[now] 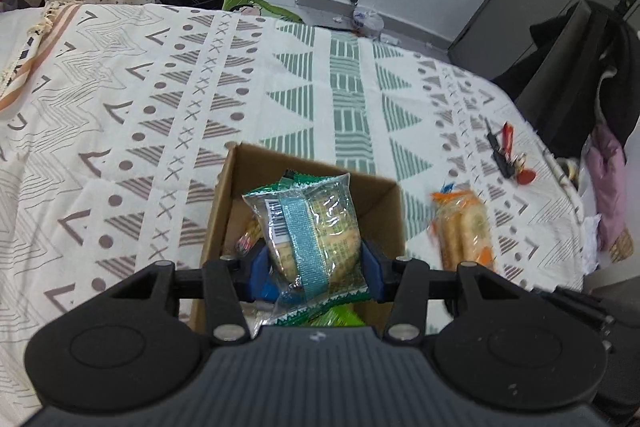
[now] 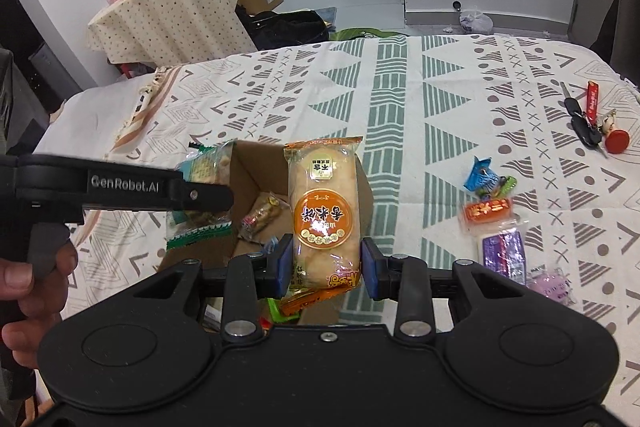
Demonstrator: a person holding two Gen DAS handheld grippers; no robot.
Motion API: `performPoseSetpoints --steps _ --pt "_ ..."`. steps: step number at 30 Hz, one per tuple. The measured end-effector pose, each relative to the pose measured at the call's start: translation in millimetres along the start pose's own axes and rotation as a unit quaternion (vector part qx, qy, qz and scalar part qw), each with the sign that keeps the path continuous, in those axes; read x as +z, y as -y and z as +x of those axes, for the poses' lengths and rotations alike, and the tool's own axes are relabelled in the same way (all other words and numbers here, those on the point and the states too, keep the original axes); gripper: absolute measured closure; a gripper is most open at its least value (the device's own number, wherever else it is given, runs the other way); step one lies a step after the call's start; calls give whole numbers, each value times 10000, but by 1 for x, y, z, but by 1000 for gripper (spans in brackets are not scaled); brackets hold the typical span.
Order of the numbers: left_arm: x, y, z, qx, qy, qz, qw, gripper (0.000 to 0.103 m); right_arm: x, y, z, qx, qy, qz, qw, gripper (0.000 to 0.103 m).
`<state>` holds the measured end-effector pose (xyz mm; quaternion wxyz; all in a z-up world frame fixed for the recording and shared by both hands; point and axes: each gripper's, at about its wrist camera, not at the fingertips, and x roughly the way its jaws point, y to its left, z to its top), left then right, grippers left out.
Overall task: Organize snacks
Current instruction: 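Carry the biscuit and bread packs into the cardboard box and open both grippers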
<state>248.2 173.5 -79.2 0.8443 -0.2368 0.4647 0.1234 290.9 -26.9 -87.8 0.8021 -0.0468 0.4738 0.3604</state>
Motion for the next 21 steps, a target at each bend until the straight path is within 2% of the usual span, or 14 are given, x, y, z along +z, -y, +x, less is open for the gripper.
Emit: performPoseSetpoints --steps 1,12,15,18,21 --pt "2 0 0 -2 20 13 10000 52 1 -1 1 8 -3 9 10000 69" --pt "4 -16 3 176 -165 -177 9996 44 3 -17 14 213 -180 -54 9996 68" --pt "1 -20 -1 249 -185 -216 9993 36 3 -20 15 283 -184 20 9994 55" --pt "-2 -20 -4 256 -178 -185 9993 31 1 -18 10 257 -120 64 9996 52" --pt "-6 -17 -6 241 -185 -166 9994 24 -3 -13 3 171 -76 111 9998 45"
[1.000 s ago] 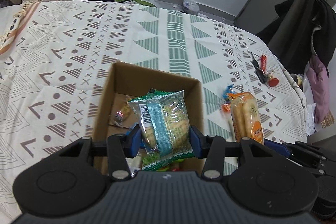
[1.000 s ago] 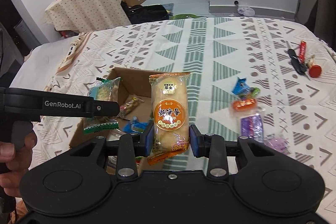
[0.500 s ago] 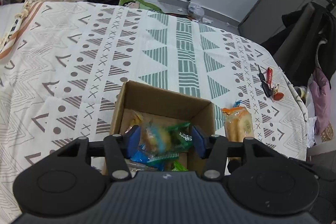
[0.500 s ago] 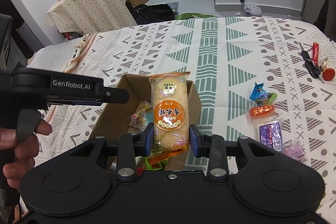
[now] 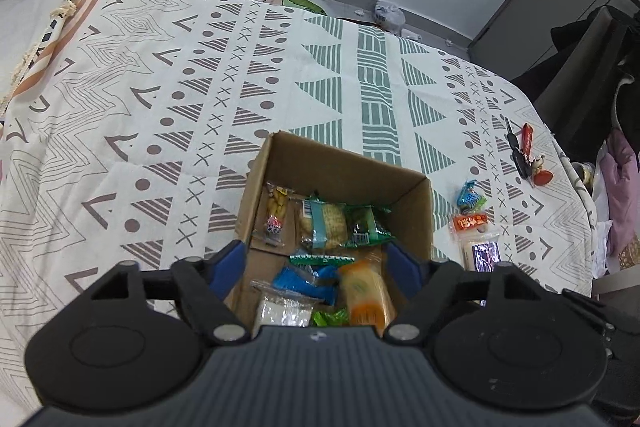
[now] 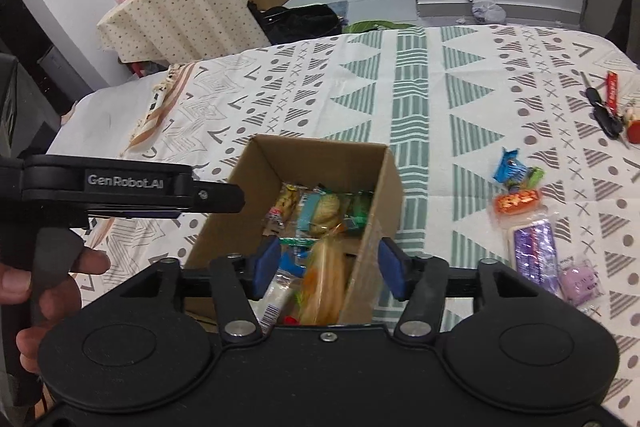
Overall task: Organize snacks
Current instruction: 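Carry the biscuit and bread packs into the cardboard box and open both grippers, then move both open grippers from the box back to the remaining snacks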
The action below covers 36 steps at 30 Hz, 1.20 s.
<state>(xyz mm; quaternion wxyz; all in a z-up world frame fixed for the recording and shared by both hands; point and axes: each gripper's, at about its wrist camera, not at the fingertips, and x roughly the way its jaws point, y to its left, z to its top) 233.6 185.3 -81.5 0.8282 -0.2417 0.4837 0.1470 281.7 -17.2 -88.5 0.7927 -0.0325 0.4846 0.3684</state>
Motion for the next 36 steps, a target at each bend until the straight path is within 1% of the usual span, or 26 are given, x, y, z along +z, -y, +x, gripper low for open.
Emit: performPoseSetpoints --steps 4,8,10,15,27,36 --pt "-7 8 0 -94 -74 46 9999 20 -7 11 -11 -141 99 59 9998 34" --pt "-14 21 1 -191 -119 134 9997 16 -14 25 -22 -285 157 178 9993 29" --pt "-18 28 2 -238 -136 201 9994 15 -19 32 -29 -358 205 222 9989 23" --pt "-25 48 5 -293 -198 373 9987 15 -30 51 -44 -536 319 407 9972 16" --pt "-44 95 10 -417 -268 675 9965 14 -56 97 -69 -703 410 784 9936 9" --pt "-56 123 17 -447 -300 825 9951 14 -72 125 -79 -761 393 962 9917 4"
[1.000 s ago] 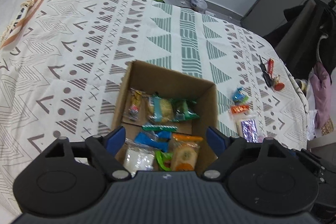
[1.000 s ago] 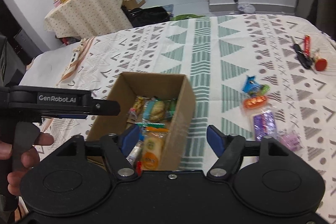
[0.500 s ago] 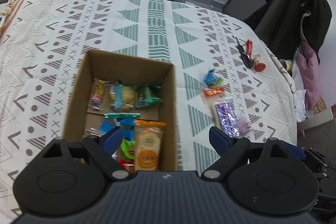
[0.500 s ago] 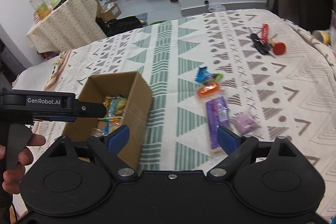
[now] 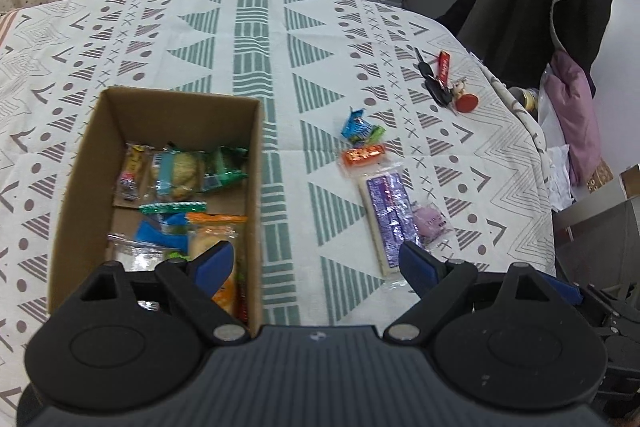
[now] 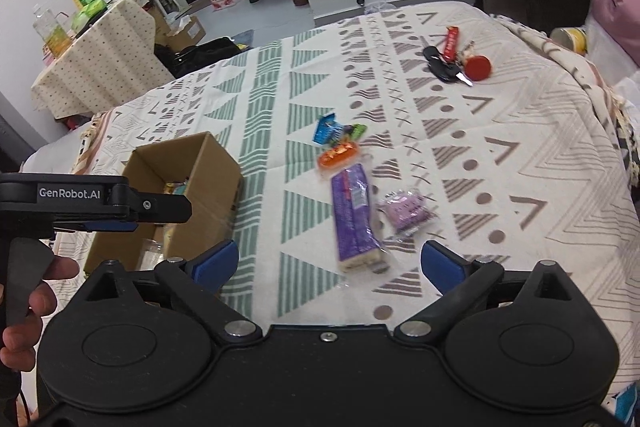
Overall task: Organize snacks
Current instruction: 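Move both open grippers from the box back to the remaining snacks, then grasp the purple bar with the left gripper while the right gripper grasps the pink candy pack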
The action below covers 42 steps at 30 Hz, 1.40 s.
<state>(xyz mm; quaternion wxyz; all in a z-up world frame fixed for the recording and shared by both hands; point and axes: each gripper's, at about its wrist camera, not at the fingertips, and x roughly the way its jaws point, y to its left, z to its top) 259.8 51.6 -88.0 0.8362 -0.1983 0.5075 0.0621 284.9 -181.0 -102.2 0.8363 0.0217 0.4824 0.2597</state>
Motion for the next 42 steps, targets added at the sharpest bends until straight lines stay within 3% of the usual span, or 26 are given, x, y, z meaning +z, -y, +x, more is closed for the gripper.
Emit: performPoseSetpoints --steps 12,20,29,36,42 --pt "-4 29 18 33 -130 230 9996 14 -15 41 4 16 -28 270 9996 4" --pt "-3 47 36 142 -148 389 9990 14 -28 67 22 248 48 456 9986 5" --pt "2 58 70 116 -213 263 9994 17 -30 92 51 419 -67 782 9960 23" --pt "12 70 102 130 -284 233 9992 17 -20 107 68 498 174 875 9948 33" --pt "21 80 136 128 -538 236 9982 21 -7 104 91 402 240 544 9974 34"
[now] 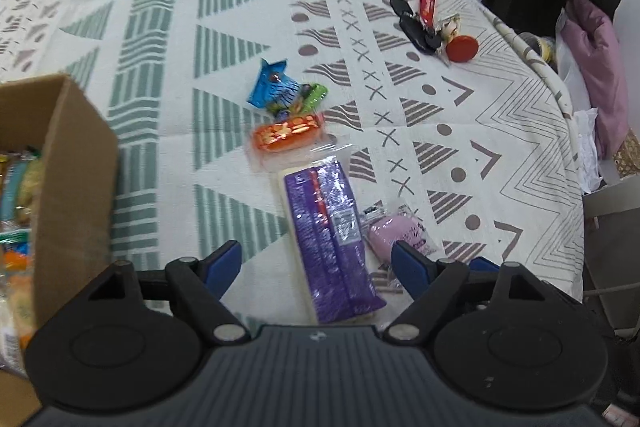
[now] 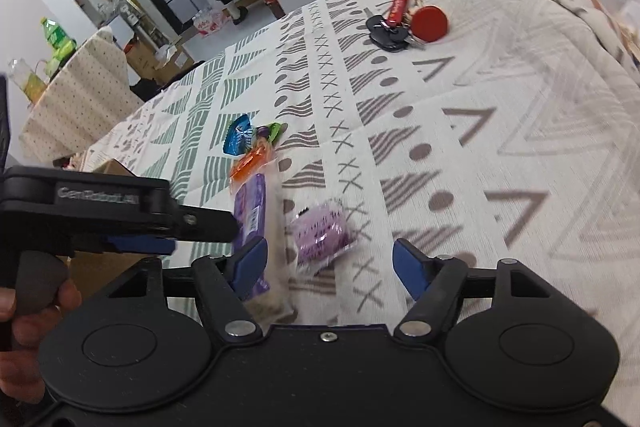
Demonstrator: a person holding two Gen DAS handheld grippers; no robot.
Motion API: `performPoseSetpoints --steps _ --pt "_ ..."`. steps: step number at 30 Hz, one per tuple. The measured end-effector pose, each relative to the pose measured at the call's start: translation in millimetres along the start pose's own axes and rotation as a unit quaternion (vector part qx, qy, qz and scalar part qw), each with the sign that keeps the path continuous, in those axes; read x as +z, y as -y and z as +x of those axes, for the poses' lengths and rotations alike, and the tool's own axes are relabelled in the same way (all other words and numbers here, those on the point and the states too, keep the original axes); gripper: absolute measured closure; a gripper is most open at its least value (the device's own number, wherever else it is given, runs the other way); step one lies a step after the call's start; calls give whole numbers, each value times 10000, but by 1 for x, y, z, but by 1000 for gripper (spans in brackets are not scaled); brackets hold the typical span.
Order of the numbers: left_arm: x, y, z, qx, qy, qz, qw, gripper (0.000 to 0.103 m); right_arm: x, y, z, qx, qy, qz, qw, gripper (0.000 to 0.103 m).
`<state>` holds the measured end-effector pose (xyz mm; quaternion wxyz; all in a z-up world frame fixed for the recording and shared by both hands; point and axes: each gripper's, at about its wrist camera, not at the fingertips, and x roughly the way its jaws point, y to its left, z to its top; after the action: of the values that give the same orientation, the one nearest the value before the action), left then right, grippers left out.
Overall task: Organize snacks
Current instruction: 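Grasp the purple bar with the left gripper while the right gripper grasps the pink candy pack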
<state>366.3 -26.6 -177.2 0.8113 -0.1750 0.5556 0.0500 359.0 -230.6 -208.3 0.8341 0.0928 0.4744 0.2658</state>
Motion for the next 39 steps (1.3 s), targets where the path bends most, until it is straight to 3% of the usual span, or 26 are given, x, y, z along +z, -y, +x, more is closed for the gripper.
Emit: performPoseSetpoints --steps 12,15,17,20,29,39 --pt "-3 4 46 234 -387 -119 9989 27 4 2 31 -115 -305 -358 9988 35" --pt "-3 4 45 352 -353 -78 9987 39 2 -1 33 -65 -345 -491 9982 52" --pt "-3 2 43 385 -348 -95 9986 59 2 -2 34 -7 -377 -514 9980 57" --pt "-5 -3 40 429 -396 -8 9983 68 1 -3 32 -12 -393 -575 9976 60" --pt "-30 -15 16 358 -491 -62 9981 71 -10 2 10 -107 -461 -174 9987 62" --pt "-48 -18 -20 162 -341 104 9992 72 -22 -8 -23 -142 -331 105 9993 63"
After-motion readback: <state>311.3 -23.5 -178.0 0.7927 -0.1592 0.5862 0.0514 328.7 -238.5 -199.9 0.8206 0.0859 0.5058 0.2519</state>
